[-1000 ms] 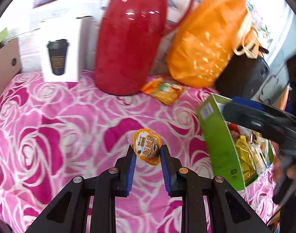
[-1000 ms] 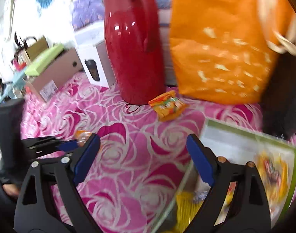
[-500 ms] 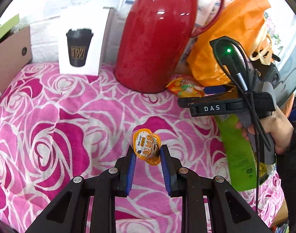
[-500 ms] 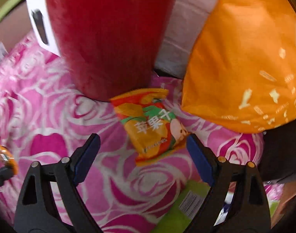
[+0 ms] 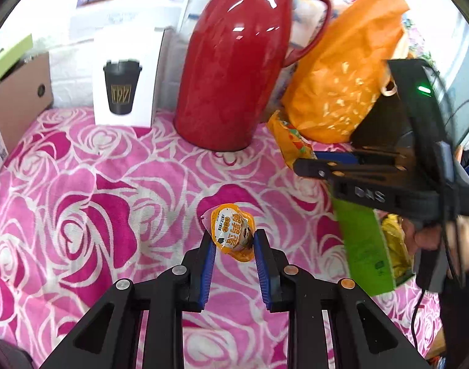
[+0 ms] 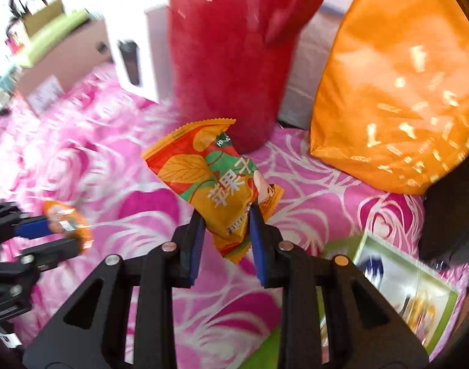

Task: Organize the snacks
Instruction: 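Carry both items into the green box and open both tools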

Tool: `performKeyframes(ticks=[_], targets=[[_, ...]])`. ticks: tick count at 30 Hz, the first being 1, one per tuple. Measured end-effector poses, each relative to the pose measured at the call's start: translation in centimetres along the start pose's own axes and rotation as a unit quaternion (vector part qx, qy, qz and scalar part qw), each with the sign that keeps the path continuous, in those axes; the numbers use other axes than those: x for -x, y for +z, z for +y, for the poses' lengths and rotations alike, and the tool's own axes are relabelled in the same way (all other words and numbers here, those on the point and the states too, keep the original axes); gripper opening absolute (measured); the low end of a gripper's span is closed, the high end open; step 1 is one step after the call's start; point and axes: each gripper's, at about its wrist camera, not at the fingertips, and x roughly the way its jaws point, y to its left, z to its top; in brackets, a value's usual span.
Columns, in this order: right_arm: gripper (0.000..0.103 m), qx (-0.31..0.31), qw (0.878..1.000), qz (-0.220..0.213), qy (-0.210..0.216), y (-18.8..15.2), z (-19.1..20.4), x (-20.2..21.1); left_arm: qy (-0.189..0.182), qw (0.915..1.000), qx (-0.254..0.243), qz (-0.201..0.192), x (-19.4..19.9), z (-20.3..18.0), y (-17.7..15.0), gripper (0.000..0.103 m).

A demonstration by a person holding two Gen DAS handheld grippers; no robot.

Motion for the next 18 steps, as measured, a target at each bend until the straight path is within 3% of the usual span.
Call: performKeyframes(ticks=[4,7,11,18], targets=[[0.03,-0.044,0.996,-0.072,0.032,-3.6,0.2,6.5,-0.01,0.9996,-0.016,-0.021,2.4,-2.2,-0.1,0.025],[0.03,-0.071,0.991,-0.107,0.032,-6.5,-0.7,10.2,-0.032,0.9983,-0.04,-0.03,3.7,-5.2,-0.2,0.025],[0.03,-0.121,0.983,-0.136,-0.003,-10.7,-2.4,13.6,-0.063,0.9944,-0.08,-0.029,4.1,-9.9,-0.5,0.025],[0.03,-0.21,0.961,-0.143,-0.112,-18.5,-9.7,18.7,-0.094,0.9863,-0.135,-0.015,3.0,-17.4,-1.3,0.025]])
